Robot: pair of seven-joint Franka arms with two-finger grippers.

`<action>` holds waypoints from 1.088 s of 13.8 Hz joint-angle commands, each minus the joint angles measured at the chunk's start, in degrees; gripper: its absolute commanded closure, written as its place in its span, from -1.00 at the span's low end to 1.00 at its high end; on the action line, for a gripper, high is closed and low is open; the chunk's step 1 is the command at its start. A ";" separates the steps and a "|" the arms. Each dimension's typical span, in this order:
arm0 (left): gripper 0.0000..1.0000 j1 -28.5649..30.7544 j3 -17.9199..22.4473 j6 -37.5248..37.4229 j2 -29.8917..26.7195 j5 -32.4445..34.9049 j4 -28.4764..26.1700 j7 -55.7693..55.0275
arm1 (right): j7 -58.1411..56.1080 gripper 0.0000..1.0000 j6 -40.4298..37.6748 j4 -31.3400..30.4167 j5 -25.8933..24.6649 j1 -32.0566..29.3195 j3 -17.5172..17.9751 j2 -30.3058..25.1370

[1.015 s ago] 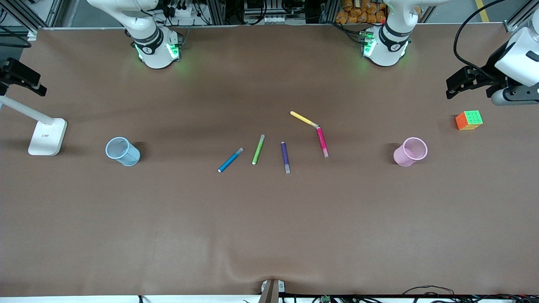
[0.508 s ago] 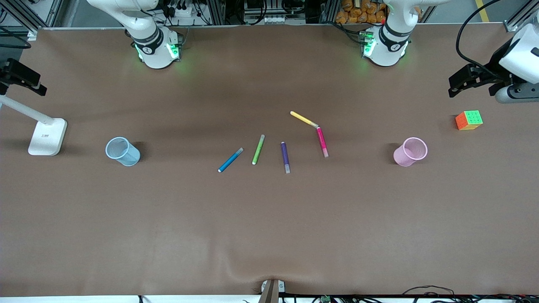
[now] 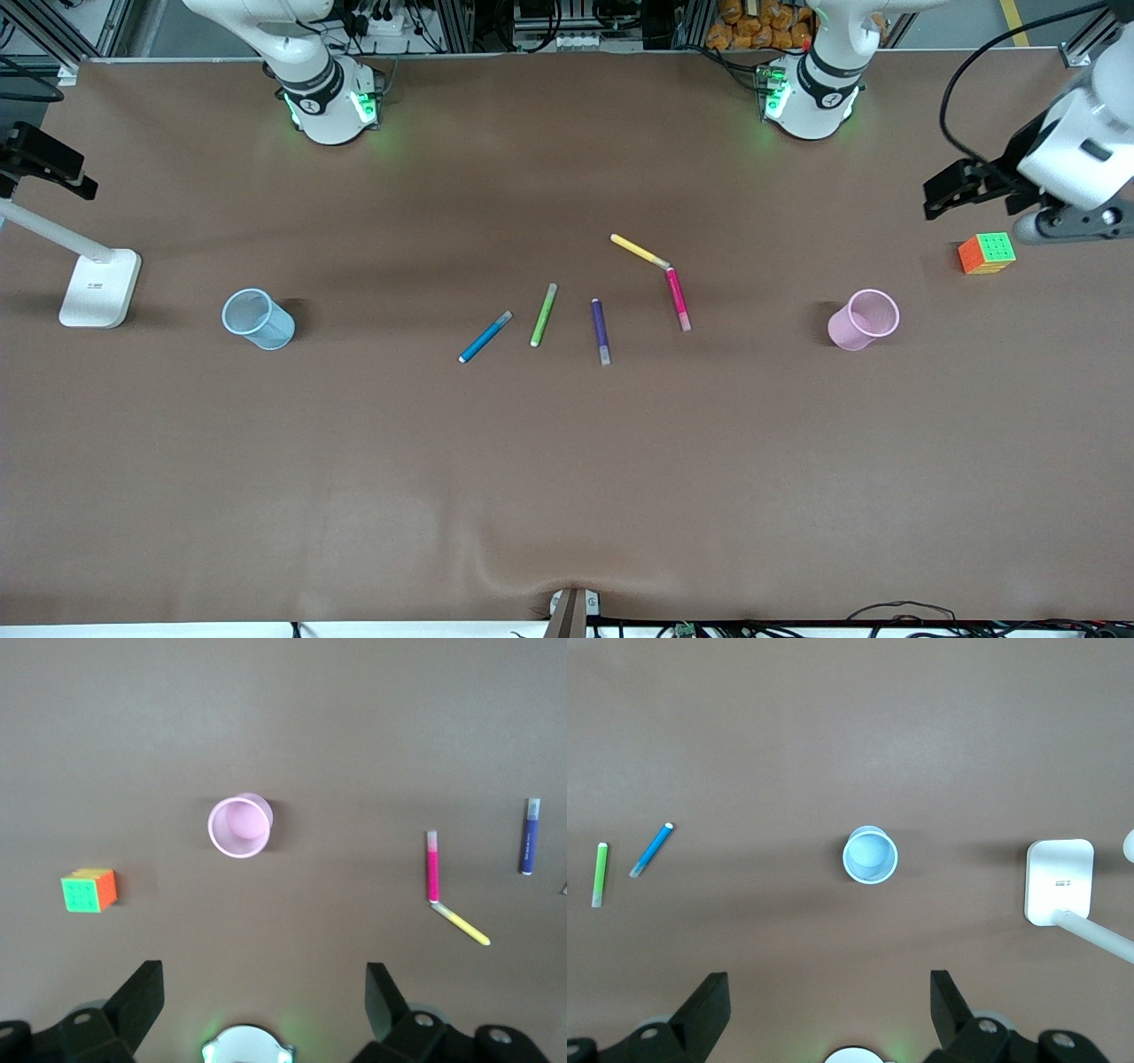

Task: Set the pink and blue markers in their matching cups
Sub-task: 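Move the left gripper over the pink marker and lower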

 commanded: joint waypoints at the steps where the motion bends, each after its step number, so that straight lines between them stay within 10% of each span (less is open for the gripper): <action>1: -1.00 -2.20 -2.23 -0.38 0.17 0.62 -1.92 -6.48 | 0.12 -1.00 -0.25 -0.91 -0.44 0.34 -0.33 -1.23; 15: -1.00 -12.04 -4.88 0.14 14.57 -1.03 -3.68 -15.46 | 0.12 -1.00 -2.10 -0.73 -0.27 0.34 -0.33 -0.88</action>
